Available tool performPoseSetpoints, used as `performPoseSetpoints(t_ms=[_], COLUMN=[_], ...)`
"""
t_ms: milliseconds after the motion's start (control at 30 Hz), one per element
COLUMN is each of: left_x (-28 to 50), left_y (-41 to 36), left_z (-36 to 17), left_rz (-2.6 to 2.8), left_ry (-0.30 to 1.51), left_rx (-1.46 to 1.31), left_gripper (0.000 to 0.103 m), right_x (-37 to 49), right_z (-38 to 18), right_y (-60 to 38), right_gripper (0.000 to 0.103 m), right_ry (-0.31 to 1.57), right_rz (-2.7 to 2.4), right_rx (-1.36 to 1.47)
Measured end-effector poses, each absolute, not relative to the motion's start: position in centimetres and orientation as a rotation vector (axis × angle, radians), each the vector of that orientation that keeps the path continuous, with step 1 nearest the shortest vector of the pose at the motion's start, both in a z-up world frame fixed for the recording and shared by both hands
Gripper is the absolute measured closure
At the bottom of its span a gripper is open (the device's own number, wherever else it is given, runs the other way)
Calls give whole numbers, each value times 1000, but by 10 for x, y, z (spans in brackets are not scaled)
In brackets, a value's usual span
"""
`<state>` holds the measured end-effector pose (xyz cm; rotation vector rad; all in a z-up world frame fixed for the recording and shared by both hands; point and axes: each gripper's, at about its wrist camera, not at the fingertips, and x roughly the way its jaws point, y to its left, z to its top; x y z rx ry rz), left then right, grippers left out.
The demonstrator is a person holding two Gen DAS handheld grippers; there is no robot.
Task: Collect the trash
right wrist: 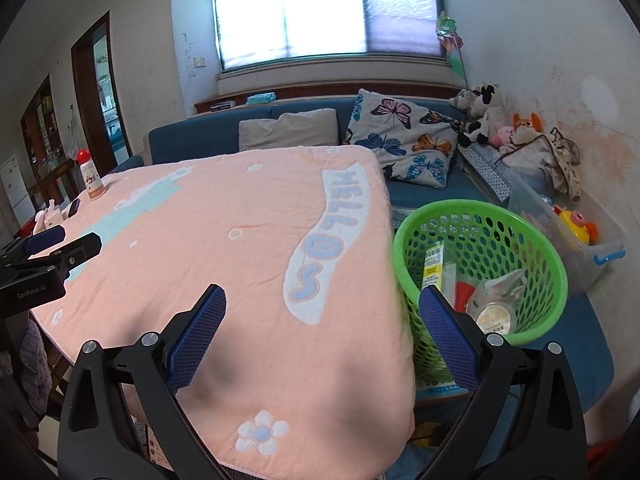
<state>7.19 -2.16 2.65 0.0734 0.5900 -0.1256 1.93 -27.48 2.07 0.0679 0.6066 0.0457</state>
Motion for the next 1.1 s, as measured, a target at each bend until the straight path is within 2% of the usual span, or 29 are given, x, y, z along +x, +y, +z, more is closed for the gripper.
performPoseSetpoints(t_ms=[1100], left_x=[70], left_y=[-23], left_z=[24], left_rz=[-115], left_ry=[580], left_rx=[86], left_gripper=[7], right_x=[19], right_z=[17], right_y=[-270], right_gripper=[7], right_ry=[616], right_rz=[61], right_rx=[79])
